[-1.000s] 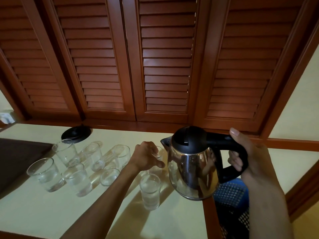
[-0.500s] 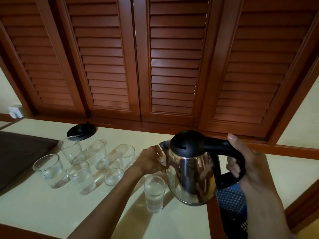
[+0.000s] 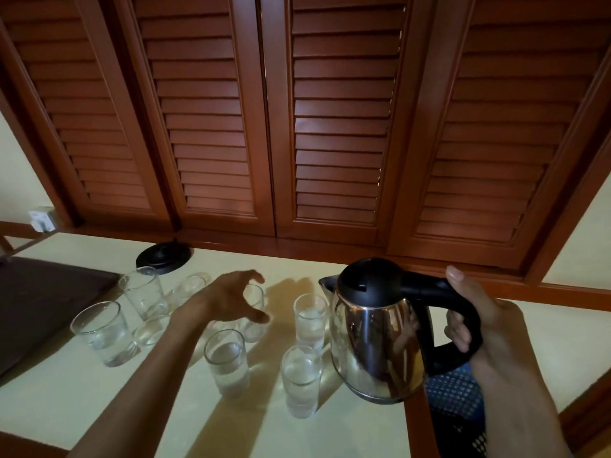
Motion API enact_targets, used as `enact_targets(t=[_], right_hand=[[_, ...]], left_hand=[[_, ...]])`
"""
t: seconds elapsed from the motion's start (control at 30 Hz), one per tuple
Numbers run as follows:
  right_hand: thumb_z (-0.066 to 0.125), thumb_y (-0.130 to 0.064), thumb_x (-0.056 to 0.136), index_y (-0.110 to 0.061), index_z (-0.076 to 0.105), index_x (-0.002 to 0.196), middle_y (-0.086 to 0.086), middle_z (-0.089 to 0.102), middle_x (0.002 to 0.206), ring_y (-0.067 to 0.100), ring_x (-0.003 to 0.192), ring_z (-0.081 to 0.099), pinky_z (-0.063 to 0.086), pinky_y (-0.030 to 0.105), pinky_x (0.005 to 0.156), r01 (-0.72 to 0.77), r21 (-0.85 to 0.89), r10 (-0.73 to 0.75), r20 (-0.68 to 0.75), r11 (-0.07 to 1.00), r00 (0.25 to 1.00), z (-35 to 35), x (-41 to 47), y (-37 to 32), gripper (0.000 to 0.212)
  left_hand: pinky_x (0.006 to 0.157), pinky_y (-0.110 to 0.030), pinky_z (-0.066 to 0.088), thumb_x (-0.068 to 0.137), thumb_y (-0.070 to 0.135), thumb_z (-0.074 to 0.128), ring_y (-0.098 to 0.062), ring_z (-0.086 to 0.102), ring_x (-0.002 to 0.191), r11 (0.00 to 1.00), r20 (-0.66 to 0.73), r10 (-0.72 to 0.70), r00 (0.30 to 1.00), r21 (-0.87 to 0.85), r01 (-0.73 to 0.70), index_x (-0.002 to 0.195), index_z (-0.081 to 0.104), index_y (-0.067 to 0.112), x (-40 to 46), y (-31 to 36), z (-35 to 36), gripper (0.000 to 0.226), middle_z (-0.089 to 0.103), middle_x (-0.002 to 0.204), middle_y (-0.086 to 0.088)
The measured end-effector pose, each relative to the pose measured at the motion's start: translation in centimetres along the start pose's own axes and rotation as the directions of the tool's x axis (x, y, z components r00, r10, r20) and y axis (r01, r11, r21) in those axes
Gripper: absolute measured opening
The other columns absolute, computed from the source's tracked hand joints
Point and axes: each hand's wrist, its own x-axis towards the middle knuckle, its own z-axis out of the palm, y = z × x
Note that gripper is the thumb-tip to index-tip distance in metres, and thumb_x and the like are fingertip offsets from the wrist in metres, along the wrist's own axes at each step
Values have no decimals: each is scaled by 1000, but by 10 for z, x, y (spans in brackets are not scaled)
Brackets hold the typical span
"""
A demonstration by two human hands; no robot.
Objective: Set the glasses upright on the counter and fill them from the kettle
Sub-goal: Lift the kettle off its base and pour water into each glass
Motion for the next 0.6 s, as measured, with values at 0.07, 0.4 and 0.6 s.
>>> enact_targets(t=[0.07,0.4,0.6], right_hand=[[91,-64,45,-13,48,42,8,37,40,20,35,32,28,29,46,-6,-3,6,-6,1000,1000,-1,0,0,66],[88,-59,48,-12,50,43,8,39,41,20,37,33,27,33,52,-33,10,33,-44,999,998,-1,-4,-7,61],[87,-59,47,-14,52,41,7,39,41,19,35,32,28,35,53,-54,40,56,-49,998,997,-1,-4,-15,58]], left_hand=[[96,-29,51,71,35,92,-20,63,117,999,60,-24,998,-29,26,134,55,32,6,-10,7,73,62,133,-1],[88,-43,59,44,23,105,-20,75,87,920,-232,-87,969,-392,-12,87,67,15,25,-10,13,57,77,85,6],[80,-35,50,70,-2,85,-16,66,85,462,-365,-218,905,-855,-234,87,73,16,4,18,-11,28,72,95,-1]])
